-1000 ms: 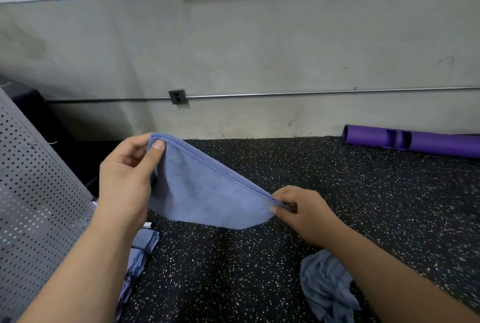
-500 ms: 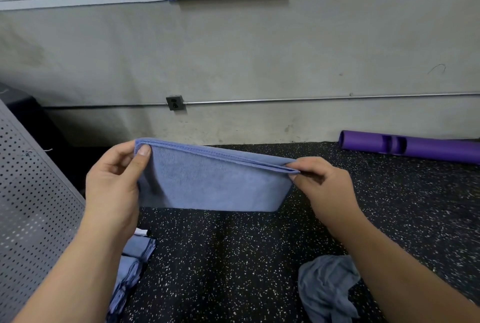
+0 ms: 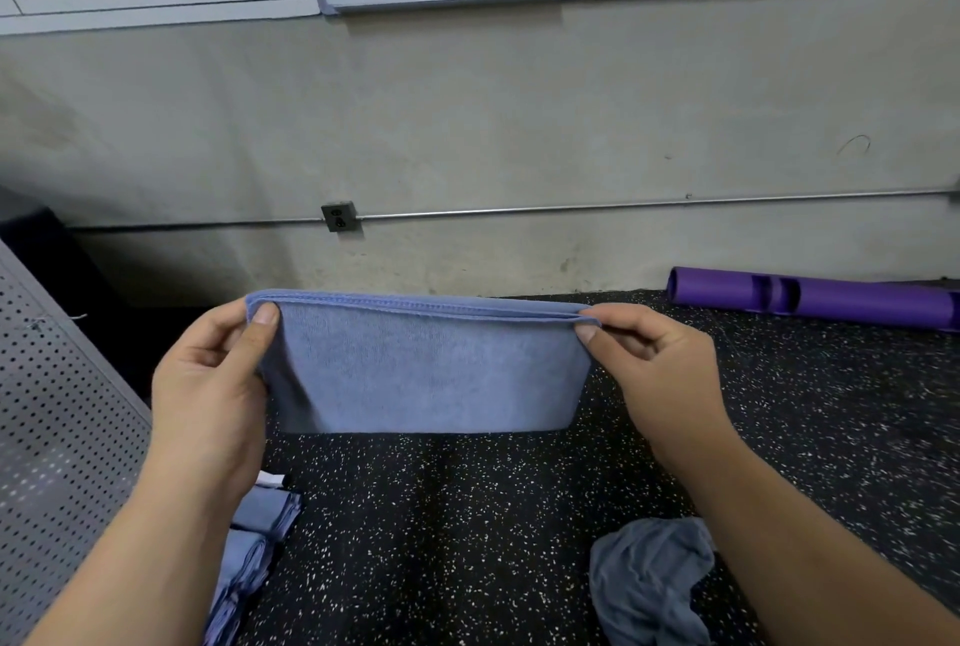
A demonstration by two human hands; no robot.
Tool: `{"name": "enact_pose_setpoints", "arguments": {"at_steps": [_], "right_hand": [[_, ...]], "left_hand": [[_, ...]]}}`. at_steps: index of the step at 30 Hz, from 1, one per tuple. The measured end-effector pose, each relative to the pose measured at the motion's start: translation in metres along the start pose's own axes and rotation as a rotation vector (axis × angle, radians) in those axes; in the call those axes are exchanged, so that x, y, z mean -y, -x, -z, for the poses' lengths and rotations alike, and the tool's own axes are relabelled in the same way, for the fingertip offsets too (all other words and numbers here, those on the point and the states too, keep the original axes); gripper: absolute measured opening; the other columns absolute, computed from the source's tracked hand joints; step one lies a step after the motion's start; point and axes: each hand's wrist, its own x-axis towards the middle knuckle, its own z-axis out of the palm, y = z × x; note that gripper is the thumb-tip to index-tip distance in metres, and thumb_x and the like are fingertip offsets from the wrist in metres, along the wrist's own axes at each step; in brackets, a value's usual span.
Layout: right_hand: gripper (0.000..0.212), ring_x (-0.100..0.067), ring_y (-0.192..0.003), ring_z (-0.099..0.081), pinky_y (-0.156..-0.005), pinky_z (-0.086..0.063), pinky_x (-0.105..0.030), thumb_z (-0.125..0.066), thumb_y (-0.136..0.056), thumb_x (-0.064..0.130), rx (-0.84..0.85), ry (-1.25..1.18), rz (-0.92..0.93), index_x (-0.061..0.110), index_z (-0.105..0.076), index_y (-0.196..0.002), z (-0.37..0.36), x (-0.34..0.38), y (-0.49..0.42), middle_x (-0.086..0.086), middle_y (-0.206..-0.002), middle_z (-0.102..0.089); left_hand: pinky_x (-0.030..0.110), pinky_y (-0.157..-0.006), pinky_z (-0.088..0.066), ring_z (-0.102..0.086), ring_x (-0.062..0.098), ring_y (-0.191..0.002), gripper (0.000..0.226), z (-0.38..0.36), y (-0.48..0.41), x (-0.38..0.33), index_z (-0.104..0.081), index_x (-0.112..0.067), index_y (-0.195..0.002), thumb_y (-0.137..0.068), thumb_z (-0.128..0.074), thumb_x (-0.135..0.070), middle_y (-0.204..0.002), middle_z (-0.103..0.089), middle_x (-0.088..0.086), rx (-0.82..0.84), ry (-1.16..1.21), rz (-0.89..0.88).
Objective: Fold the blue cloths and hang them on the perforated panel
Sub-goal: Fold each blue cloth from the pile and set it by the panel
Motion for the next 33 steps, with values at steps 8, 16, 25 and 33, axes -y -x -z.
{"name": "enact_pose_setpoints", "arguments": {"at_steps": [8,16,25,33], "right_hand": [[0.016,-0.016,-0.103,-0.078,-0.096,-0.061,-0.028,-0.078,-0.094,0.006,0.059,0.033,0.014,0.014,-0.081,-0.108,0.002,0.000,-0.001,0.001,-0.105,-0.082],[0.023,-0.024,-0.107,-0.078,-0.099,-0.061,-0.034,-0.077,-0.090,-0.005,0.068,-0.084,-0.059,0.011,-0.080,-0.107,0.004,0.002,-0.004,-0.007,-0.106,-0.082],[0.024,-0.021,-0.101,-0.079,-0.094,-0.062,-0.027,-0.078,-0.087,-0.009,-0.047,-0.136,-0.095,0.005,-0.080,-0.106,-0.001,-0.001,-0.006,-0.008,-0.100,-0.083],[0.026,-0.023,-0.106,-0.077,-0.093,-0.060,-0.026,-0.076,-0.087,-0.012,-0.057,-0.218,-0.055,0.008,-0.075,-0.104,0.000,-0.005,-0.012,-0.013,-0.108,-0.080]], "left_hand": [[0.038,-0.100,-0.053,-0.069,0.022,-0.106,0.032,0.006,-0.005,0.003,-0.078,-0.020,-0.106,-0.082,-0.081,-0.042,-0.109,-0.077,0.005,-0.028,-0.040,0.011],[0.023,-0.085,-0.058,-0.071,0.015,-0.099,0.043,0.004,-0.002,0.000,-0.077,-0.021,-0.102,-0.072,-0.086,-0.051,-0.103,-0.077,-0.001,-0.018,-0.039,0.047],[0.027,-0.088,-0.054,-0.061,0.022,-0.099,0.075,0.003,-0.003,0.006,-0.070,-0.001,-0.122,-0.070,-0.088,-0.052,-0.100,-0.068,0.008,-0.007,-0.034,0.013],[0.017,-0.074,-0.054,-0.064,0.011,-0.087,0.076,-0.001,0.000,0.009,-0.068,0.003,-0.124,-0.071,-0.086,-0.048,-0.097,-0.067,0.007,0.035,-0.028,0.012]]}}
